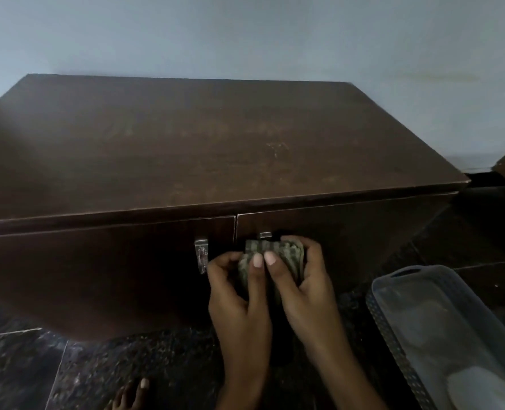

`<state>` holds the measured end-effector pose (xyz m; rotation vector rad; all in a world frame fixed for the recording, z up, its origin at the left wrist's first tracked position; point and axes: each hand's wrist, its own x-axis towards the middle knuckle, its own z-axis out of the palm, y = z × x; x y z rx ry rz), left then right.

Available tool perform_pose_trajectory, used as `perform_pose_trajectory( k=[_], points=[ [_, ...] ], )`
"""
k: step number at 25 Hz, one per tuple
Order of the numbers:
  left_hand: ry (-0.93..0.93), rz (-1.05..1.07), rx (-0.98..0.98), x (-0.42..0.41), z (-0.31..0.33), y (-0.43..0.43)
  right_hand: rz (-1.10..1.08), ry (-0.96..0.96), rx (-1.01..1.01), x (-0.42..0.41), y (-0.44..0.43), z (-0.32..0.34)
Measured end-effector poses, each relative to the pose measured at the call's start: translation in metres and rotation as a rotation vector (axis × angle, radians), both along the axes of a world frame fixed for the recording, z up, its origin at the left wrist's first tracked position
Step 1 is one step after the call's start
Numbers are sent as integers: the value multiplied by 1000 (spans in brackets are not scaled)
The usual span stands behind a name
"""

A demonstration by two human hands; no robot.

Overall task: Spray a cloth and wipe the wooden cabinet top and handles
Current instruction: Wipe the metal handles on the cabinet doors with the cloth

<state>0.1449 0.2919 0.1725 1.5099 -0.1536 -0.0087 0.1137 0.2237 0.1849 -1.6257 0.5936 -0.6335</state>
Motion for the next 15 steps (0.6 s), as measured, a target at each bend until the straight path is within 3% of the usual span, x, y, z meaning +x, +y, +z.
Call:
perform_pose_trajectory(
  k=[5,9,15],
  points=[
    [-77,18,53,10,-1,-8,-113,-10,-71,11,1,-2],
    [-167,10,75,11,-14,-8,-117,-56,157,8,-2,-15],
    [33,31,10,3,-43,-5,-89,35,267,6,5,-46]
  ],
)
